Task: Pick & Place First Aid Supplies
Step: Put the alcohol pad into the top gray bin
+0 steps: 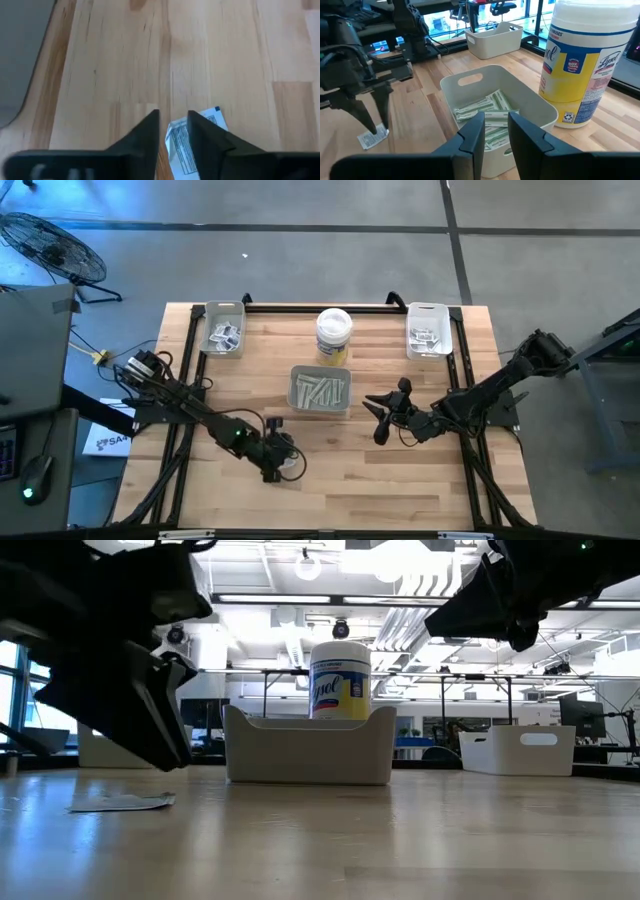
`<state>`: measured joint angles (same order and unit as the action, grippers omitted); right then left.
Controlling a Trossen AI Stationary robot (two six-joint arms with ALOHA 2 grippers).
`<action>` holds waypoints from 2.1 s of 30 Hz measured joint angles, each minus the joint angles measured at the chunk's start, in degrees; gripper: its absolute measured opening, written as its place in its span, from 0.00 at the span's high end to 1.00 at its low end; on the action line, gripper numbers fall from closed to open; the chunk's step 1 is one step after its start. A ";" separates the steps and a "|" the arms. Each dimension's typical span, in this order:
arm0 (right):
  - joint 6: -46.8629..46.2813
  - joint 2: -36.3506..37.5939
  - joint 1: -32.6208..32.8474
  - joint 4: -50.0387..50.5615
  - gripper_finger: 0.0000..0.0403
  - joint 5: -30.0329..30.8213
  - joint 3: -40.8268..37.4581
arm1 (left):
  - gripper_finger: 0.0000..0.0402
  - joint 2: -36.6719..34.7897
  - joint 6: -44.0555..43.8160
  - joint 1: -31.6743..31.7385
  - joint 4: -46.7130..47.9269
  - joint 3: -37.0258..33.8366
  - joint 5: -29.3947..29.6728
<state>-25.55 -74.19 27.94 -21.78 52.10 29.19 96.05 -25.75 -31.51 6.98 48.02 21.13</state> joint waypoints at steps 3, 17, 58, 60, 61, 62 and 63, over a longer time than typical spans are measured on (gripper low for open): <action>-0.06 0.00 -0.29 0.00 0.81 0.00 0.00 | 0.68 0.05 1.12 0.07 -1.21 -1.01 -1.62; -1.19 0.02 -1.74 0.24 0.81 -0.17 0.00 | 0.80 2.20 0.66 1.97 -14.21 -8.79 -3.88; 28.42 7.24 -26.61 -13.50 0.81 -15.59 -0.02 | 1.00 -51.40 -1.86 38.20 32.85 -9.76 21.58; 28.42 7.99 -29.05 -12.24 0.81 -18.18 -0.02 | 1.00 -50.76 -0.05 45.83 32.69 -9.76 21.42; 28.41 8.08 -30.20 -11.82 0.81 -19.79 -0.02 | 1.00 -50.19 0.60 49.72 31.94 -9.78 20.99; 28.31 8.08 -31.31 -11.47 0.81 -21.21 -0.02 | 1.00 -49.61 1.16 53.61 31.15 -9.77 20.03; 27.97 8.01 -32.32 -11.24 0.81 -22.35 -0.02 | 1.00 -48.90 1.60 57.40 30.48 -9.77 18.90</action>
<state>2.42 -66.19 -4.38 -33.02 29.75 29.17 47.15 -24.15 25.89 37.46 38.24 40.03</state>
